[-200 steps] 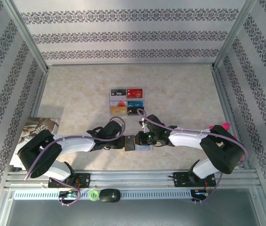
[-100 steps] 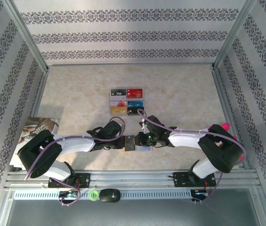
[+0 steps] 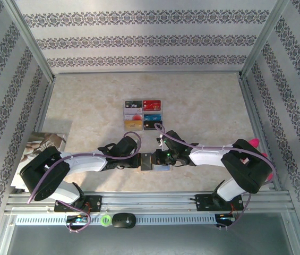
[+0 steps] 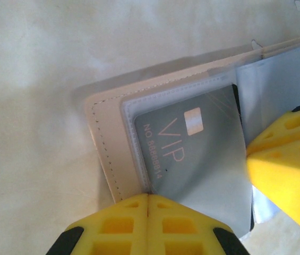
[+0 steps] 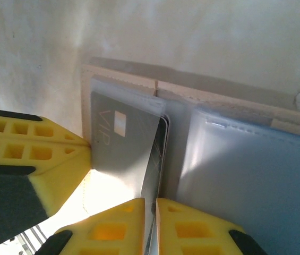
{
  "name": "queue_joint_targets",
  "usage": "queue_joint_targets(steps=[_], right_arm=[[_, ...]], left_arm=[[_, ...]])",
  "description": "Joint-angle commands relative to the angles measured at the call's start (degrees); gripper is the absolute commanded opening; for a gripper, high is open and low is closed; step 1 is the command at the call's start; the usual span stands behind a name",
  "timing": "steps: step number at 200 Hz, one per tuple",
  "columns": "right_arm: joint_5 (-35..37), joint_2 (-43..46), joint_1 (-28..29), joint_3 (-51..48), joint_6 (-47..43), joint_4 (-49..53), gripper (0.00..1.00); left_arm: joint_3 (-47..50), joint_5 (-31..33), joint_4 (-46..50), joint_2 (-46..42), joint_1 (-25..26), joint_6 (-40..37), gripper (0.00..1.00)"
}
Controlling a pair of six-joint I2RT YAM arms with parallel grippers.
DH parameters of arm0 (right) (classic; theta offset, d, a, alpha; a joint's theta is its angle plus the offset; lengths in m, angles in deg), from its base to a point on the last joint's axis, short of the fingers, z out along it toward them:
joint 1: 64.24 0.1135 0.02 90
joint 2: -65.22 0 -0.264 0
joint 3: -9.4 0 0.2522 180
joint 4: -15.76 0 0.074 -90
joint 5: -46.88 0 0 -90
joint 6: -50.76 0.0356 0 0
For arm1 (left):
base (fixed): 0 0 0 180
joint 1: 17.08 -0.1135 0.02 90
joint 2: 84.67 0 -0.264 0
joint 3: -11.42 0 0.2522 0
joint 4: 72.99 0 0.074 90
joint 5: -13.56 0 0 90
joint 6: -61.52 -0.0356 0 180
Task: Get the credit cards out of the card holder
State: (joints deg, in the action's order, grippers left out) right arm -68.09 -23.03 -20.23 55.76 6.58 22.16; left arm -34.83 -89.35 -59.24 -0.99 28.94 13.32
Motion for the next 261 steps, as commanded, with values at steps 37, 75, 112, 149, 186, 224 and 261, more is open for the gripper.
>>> queue_joint_targets(steps=[37, 75, 112, 149, 186, 224, 261], right_arm=[[-3.4, -2.2, 0.4, 0.1, 2.6, -4.8, 0.20], [-3.9, -2.5, 0.2, -0.3, 3.6, -5.4, 0.20], [-0.4, 0.4, -0.7, -1.1, 2.7, -0.6, 0.21], [0.9, 1.0, -0.7, -1.2, 1.9, 1.7, 0.21], [-2.1, -1.1, -0.4, -0.9, 2.4, -1.9, 0.23], [-5.8, -4.2, -0.2, -0.3, 4.0, -6.0, 0.14], [-3.0, -1.3, -1.3, -2.5, 4.3, -5.2, 0.00]], left_arm=[[1.7, -0.8, 0.9, 1.9, -0.6, -0.7, 0.00], [1.9, -0.9, 0.7, 1.9, -0.6, -0.6, 0.00], [2.3, -0.5, 0.7, 1.1, -0.6, -0.5, 0.00], [2.3, -0.8, 0.4, 1.7, -0.6, -0.5, 0.00], [2.2, -1.1, 0.1, 2.2, -0.6, -0.4, 0.00], [1.8, -1.6, -0.2, 3.0, -0.6, -0.6, 0.00], [2.4, -0.8, 0.3, 1.7, -0.7, -0.4, 0.00]])
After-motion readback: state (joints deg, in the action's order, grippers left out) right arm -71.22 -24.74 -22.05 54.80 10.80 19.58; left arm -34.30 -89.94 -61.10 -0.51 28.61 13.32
